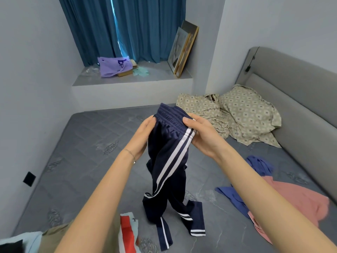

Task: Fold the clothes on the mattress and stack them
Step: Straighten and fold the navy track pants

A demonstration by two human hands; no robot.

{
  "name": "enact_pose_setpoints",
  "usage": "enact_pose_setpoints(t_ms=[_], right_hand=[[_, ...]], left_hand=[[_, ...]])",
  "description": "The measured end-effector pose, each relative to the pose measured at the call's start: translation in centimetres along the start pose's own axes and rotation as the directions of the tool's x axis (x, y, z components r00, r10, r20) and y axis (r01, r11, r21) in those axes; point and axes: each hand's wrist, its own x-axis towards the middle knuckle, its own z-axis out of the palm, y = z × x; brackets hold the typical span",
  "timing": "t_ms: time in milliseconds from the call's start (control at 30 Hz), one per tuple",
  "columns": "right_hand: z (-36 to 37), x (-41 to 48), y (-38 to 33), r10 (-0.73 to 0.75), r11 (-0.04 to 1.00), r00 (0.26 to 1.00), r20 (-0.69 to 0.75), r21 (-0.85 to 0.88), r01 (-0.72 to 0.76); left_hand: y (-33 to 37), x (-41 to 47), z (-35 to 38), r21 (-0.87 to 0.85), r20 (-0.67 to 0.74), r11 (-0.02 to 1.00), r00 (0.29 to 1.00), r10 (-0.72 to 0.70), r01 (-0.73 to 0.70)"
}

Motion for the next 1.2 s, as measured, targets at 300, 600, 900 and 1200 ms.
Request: enact_pose_setpoints(t_ms=[300, 600, 900, 1200], right_hand=[[-1.2, -2.1, -1.6, -0.087, 0.782, 0.995, 0.049, -0.616, 0.099], [0.3, -4.4, -2.5, -0.094, 0.583, 0.989, 0.113, -0.799, 0.147], [-2.5, -6.6, -2.3, 0.009, 0.996, 0.996, 0.088, -0.087, -0.002], [-14.0, -7.0, 3.0, 0.267, 0.954, 0.935, -0.234, -0.076, -0.292]], left_hand=[[3.6, -1.9, 1.2, 0.002, 0.021, 0.978, 0.978, 0.207, -0.207], [0.6, -3.6, 0.9, 0.229, 0.314, 0.964, 0.947, 0.061, -0.138], [-1.8, -5.0, -2.6, 0.12, 0.257, 0.993, 0.966, -0.038, 0.007], [-8.1, 1.5, 4.4, 0.516, 0.184, 0.835, 0.928, -0.325, 0.19]])
